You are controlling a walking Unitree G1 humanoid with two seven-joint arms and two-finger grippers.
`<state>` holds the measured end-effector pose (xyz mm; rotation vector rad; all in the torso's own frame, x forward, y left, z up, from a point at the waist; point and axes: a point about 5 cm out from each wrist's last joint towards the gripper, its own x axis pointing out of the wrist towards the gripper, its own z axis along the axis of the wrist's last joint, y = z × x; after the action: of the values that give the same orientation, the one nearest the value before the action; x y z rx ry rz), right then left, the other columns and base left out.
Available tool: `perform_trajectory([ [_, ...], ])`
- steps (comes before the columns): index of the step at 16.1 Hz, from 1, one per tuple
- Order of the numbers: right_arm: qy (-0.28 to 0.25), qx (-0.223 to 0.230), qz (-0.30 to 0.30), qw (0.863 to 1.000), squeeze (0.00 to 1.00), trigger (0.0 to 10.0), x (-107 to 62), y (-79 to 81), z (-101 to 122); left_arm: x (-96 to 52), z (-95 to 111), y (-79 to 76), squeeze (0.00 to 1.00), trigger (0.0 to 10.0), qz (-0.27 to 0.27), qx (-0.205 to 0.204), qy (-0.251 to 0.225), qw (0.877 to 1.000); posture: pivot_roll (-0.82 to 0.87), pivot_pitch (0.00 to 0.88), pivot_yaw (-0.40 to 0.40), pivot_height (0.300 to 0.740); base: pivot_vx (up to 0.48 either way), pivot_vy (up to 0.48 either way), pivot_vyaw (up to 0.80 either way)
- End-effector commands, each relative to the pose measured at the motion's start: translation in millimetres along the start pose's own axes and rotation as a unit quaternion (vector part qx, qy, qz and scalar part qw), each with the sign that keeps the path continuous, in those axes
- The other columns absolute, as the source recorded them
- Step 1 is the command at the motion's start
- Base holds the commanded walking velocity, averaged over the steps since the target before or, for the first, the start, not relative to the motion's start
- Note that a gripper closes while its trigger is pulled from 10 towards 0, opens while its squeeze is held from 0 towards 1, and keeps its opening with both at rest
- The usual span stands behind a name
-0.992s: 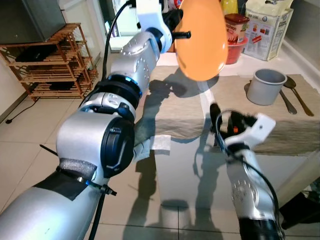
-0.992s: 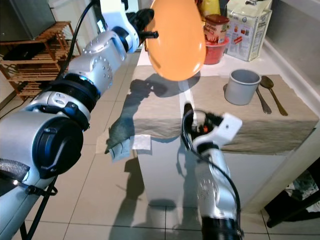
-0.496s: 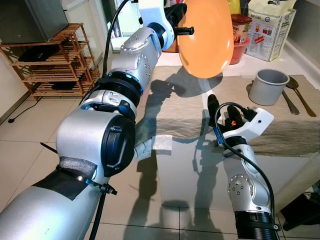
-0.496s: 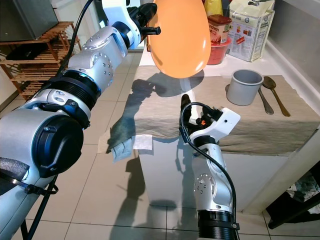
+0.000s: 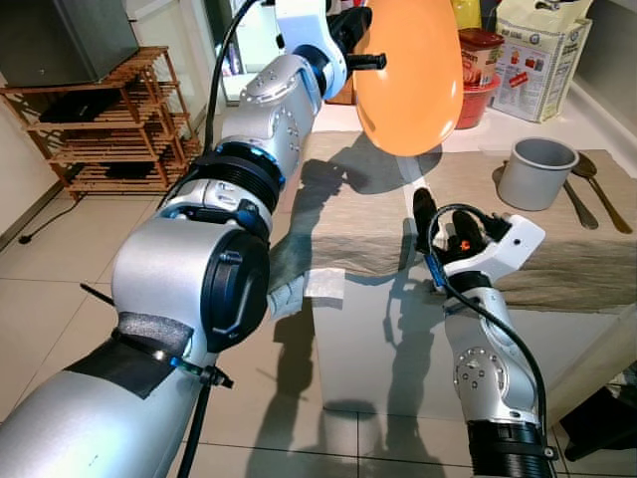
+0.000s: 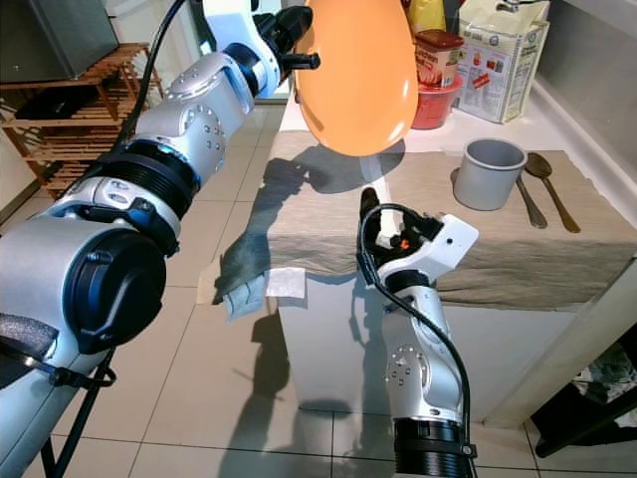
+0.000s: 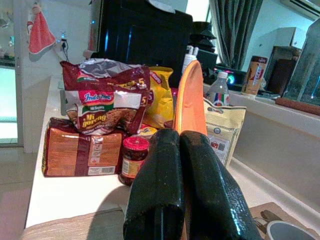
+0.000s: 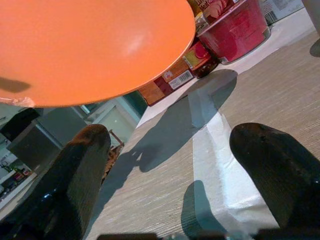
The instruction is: Setting the table
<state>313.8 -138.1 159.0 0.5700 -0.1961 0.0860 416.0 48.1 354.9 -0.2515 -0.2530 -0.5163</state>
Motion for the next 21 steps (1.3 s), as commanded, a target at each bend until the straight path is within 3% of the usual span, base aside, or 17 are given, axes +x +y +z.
perform_trajectory([
  [1, -0.004, 0.013, 0.004, 1.0, 0.0, 10.0, 2.4, 0.7, -1, 3.2, 26, -6.5, 0.0, 0.0, -0.014, 0.006, -0.044, 0.999, -0.09, 0.0, 0.106, 0.74, 0.0, 0.0, 0.0],
  [2, 0.006, -0.067, 0.024, 0.997, 0.0, 10.0, 5.6, 6.4, -3, 0.8, 22, -1.4, 0.0, 0.0, -0.013, 0.007, -0.041, 0.999, -0.08, 0.0, 0.092, 0.74, 0.0, 0.0, 0.0],
  [3, 0.019, -0.167, 0.049, 0.984, 0.0, 10.0, 6.3, 11.5, -7, -3.0, 13, 6.7, 0.0, 0.0, -0.007, 0.01, -0.032, 0.999, -0.09, 0.0, 0.089, 0.74, 0.0, 0.0, 0.0],
  [4, 0.023, -0.195, 0.059, 0.979, 0.0, 10.0, 1.7, 11.0, -9, -6.2, 3, 13.2, 0.0, 0.0, 0.004, 0.006, -0.021, 1.0, -0.09, 0.0, 0.087, 0.74, 0.0, 0.0, 0.0],
  [11, 0.028, -0.216, 0.066, 0.974, 0.0, 10.0, -10.2, 8.5, -12, -14.5, -16, 29.7, 0.0, 0.0, 0.037, -0.02, -0.002, 0.999, -0.11, 0.0, 0.078, 0.74, 0.0, 0.0, 0.0],
  [15, 0.03, -0.219, 0.07, 0.973, 0.0, 10.0, -13.8, 9.0, -13, -25.3, -34, 51.1, 0.0, 0.0, 0.094, -0.101, 0.019, 0.99, -0.11, 0.0, 0.074, 0.74, 0.0, 0.0, 0.0],
  [21, 0.023, -0.231, 0.08, 0.969, 0.0, 10.0, -17.7, 11.5, -6, -33.6, -74, 48.4, 0.0, 0.0, 0.138, -0.193, 0.056, 0.97, -0.17, 0.0, 0.072, 0.74, 0.0, 0.0, 0.0],
])
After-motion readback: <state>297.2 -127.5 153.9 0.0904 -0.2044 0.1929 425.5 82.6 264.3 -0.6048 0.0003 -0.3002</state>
